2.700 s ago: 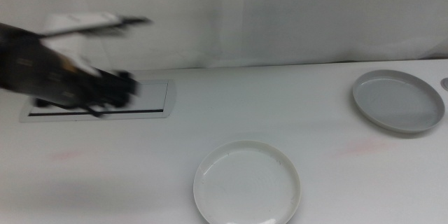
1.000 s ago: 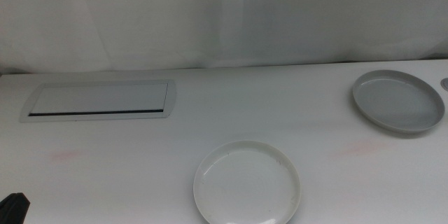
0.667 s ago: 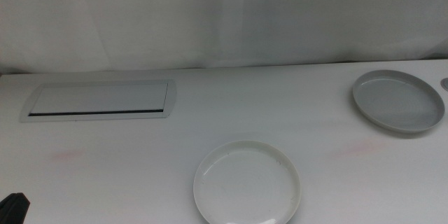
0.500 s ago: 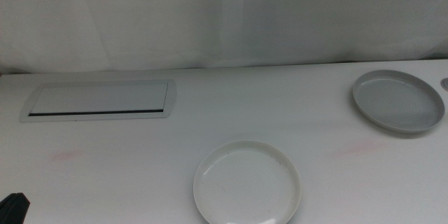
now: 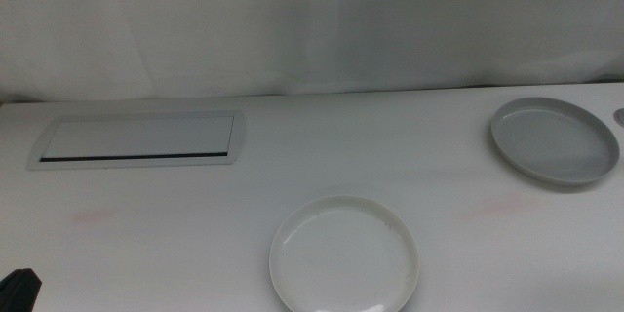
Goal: Stack the three bowls on top of each other.
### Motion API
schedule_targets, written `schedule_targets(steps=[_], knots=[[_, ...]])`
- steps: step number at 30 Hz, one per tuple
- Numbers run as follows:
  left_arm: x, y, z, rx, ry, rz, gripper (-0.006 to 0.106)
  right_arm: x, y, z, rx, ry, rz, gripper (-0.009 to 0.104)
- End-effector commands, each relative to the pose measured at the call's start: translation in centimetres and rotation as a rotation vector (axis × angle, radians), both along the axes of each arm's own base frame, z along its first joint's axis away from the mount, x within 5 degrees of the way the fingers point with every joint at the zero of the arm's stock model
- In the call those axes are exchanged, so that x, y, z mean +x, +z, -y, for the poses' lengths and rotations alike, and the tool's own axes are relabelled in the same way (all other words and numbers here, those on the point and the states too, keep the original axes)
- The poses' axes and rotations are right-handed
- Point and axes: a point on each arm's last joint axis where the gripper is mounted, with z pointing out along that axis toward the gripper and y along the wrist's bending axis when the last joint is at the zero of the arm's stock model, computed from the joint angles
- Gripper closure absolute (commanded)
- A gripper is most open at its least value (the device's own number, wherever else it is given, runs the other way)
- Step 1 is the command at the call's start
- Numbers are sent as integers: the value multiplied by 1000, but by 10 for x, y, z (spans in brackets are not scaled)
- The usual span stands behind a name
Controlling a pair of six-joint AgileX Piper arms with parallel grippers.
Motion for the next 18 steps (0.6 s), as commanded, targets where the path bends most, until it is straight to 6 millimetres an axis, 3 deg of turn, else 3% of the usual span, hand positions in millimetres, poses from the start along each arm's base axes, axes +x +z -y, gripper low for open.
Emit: schedule_targets(steps=[1, 5, 18], knots=[[-1, -1, 0, -3, 3, 4, 103, 12, -6, 21, 40, -35, -29, -7], [-1, -1, 0, -3, 3, 4, 103, 30, -25, 36, 16, -62, -53, -7], [-1, -1, 0, 0, 3, 4, 103, 90, -105, 50, 22, -53, -140, -7]])
